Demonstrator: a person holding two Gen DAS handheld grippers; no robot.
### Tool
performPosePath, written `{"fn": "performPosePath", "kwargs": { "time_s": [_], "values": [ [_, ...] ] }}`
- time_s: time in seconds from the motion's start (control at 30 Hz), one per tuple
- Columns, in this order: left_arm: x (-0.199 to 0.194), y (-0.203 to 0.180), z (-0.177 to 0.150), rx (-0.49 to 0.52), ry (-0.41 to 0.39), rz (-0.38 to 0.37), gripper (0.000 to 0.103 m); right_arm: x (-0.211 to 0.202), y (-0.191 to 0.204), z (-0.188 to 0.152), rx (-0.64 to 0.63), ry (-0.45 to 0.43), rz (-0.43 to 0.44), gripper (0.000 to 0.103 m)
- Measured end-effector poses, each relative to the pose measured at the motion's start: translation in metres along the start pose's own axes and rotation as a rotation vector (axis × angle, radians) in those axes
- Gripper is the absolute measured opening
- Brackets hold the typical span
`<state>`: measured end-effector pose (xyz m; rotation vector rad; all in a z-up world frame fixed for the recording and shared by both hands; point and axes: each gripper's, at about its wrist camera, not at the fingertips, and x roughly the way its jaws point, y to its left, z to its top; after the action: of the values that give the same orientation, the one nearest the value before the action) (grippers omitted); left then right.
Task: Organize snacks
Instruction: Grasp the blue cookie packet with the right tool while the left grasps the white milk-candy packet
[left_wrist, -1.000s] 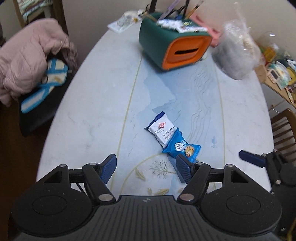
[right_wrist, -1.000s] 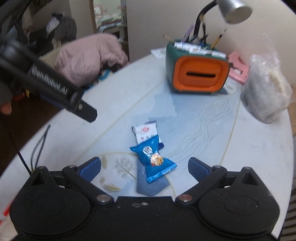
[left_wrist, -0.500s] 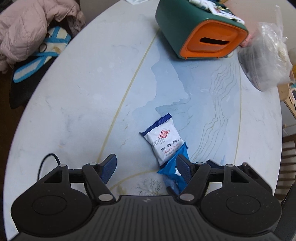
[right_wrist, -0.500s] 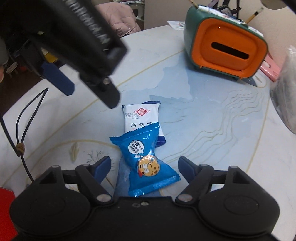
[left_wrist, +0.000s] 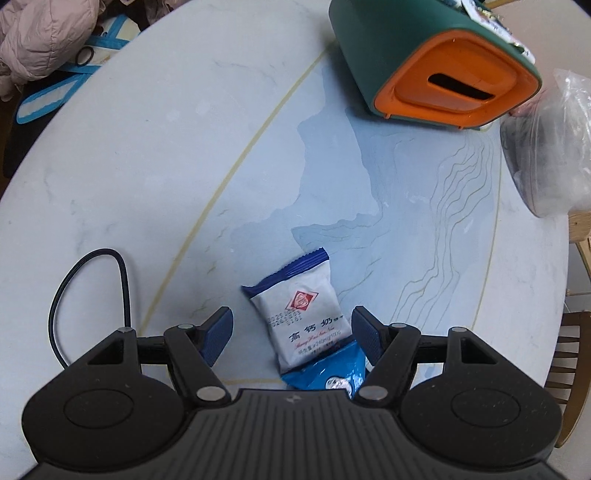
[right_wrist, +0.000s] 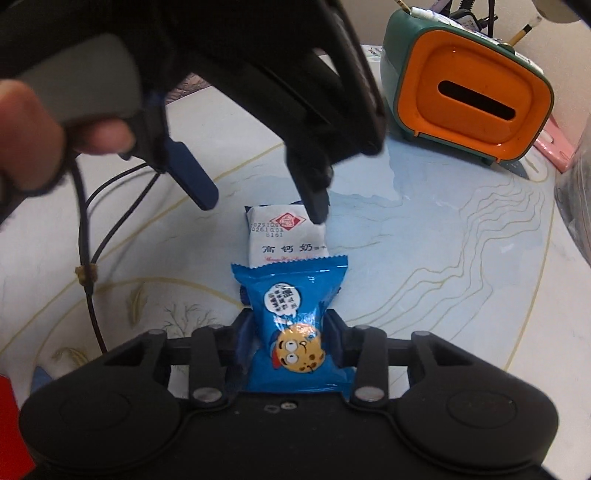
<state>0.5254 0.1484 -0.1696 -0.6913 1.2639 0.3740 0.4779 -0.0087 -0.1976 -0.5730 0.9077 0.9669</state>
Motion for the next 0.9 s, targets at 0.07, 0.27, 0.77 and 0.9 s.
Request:
{"fn": "performPosePath", "kwargs": {
  "time_s": [0.07, 0.27, 0.77, 0.9],
  "values": [
    [0.006, -0.003, 0.001, -0.001, -0.001, 0.005, 0.071, -0.002, 0.0, -0.001, 0.002, -0.005, -0.002, 0.036],
    [0.022, -0.011, 0.003, -0.017, -0.025, 0.019, 0.07, -0.013, -0.004, -0.011, 0.031, -0.007, -0.006, 0.034],
    [0.025, -0.033, -0.02, 0.13, -0.156, 0.139, 0.045, -0.022, -0.017, -0.024, 0.113, 0.004, -0.05, 0.034],
    [0.019, -0.026, -0.022, 0.119, -0.141, 0.133, 0.044, -0.036, -0.019, -0.031, 0.17, -0.003, -0.064, 0.033]
  ]
}}
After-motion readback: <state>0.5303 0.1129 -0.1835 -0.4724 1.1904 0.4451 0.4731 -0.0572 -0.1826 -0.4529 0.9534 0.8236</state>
